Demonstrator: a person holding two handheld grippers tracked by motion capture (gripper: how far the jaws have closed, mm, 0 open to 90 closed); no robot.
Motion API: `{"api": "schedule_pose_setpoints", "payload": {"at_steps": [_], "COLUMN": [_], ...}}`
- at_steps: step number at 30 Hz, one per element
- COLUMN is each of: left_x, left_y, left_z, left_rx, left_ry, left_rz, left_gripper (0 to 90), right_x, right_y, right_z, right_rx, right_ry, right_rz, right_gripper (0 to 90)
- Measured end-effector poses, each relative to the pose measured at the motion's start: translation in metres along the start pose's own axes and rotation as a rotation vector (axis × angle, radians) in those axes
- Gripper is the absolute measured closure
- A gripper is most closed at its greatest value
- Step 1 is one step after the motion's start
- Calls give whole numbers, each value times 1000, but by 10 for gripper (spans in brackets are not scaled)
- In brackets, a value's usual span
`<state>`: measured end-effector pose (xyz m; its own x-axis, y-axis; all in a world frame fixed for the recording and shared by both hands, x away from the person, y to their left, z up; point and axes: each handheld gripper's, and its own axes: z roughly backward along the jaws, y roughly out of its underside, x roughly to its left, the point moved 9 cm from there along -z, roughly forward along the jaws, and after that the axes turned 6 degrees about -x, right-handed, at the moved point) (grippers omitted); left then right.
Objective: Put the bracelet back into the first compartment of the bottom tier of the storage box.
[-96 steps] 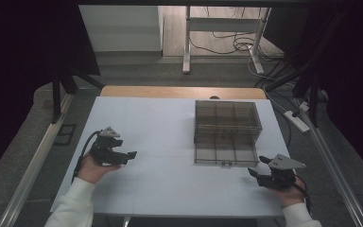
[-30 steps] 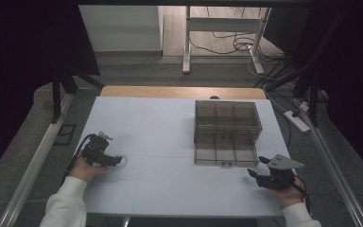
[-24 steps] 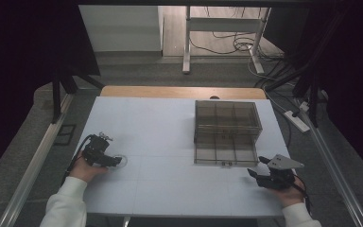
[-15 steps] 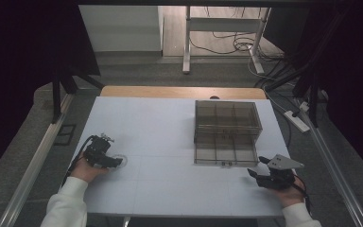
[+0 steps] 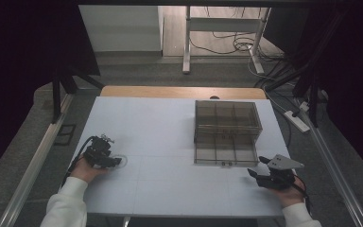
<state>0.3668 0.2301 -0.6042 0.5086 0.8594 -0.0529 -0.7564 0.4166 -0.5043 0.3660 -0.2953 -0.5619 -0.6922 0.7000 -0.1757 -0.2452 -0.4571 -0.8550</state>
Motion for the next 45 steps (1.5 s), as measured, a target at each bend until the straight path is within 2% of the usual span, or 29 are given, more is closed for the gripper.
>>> {"api": "schedule_pose_setpoints", "payload": {"at_steps": [2,3,5,7,9,14,17,21,24,28,45], "left_x": [-1,-1,-3,-5,-6,-5,-4,-3,0,2,2], "left_y": [0,0,0,0,-1,-1,-2,-7,-12,-17,-28], "left_z": [1,1,1,1,0,1,1,9,18,29,49], "left_rx": [-6,-7,-9,-5,-2,-14,-25,-81,-143,-201,-314], "left_ry": [-1,3,1,-5,-12,10,8,22,33,47,60], "left_rz": [-8,-8,-14,-40,-45,-38,-36,-22,4,32,56], "left_gripper": [566,661,749,851,855,859,859,859,859,859,872], "right_x": [0,0,1,1,1,1,0,0,0,0,0], "right_y": [0,0,0,-1,-1,0,0,0,0,1,0], "right_z": [0,0,0,0,0,0,0,0,0,-1,-1], "right_rx": [0,0,1,-1,-1,1,2,2,3,4,2], "right_ry": [0,0,1,0,0,1,1,2,3,3,3], "right_rz": [1,1,1,1,1,2,3,3,4,4,3], "right_gripper": [329,329,329,329,329,329,329,329,329,329,327]}}
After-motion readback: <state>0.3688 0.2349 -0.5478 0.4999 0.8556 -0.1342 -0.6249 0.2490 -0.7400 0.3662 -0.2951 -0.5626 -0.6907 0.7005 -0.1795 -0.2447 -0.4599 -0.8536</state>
